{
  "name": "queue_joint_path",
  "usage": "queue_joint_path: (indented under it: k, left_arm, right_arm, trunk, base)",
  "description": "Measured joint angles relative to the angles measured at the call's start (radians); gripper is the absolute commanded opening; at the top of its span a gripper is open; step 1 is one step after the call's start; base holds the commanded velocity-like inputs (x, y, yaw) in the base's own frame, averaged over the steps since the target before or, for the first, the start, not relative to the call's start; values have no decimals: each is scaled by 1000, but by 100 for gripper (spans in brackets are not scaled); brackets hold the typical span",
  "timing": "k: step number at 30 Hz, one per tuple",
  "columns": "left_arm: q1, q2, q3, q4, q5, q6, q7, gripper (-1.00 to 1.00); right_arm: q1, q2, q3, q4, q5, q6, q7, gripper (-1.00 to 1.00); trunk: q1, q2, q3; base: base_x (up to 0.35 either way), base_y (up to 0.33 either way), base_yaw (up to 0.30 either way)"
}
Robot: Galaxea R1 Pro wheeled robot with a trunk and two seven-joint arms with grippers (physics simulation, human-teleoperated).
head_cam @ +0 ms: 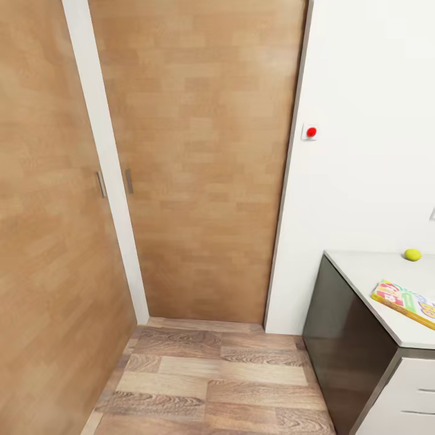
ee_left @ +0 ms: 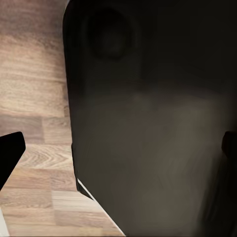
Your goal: Put all the toys in the child's room - the three board games (two on the bed and one on the table), the two jigsaw puzzles on the table, and the tennis ball on the table - inside the toy box on the table in the child's room.
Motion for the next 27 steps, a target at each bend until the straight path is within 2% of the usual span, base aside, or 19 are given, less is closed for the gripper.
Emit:
queue_joint_path:
  k: [2, 27]
  left_arm:
    - [11, 8, 1, -7, 2, 1, -3, 100]
    - [11, 8, 1, -7, 2, 1, -3, 100]
  right_arm:
    - [-11, 1, 1, -9, 2, 2, 2, 100]
    - [-14, 1, 1, -9, 2, 1, 2, 100]
  trunk:
    - [0, 0, 0]
    - [0, 0, 0]
  base:
    - [0, 0, 0]
    - [0, 0, 0]
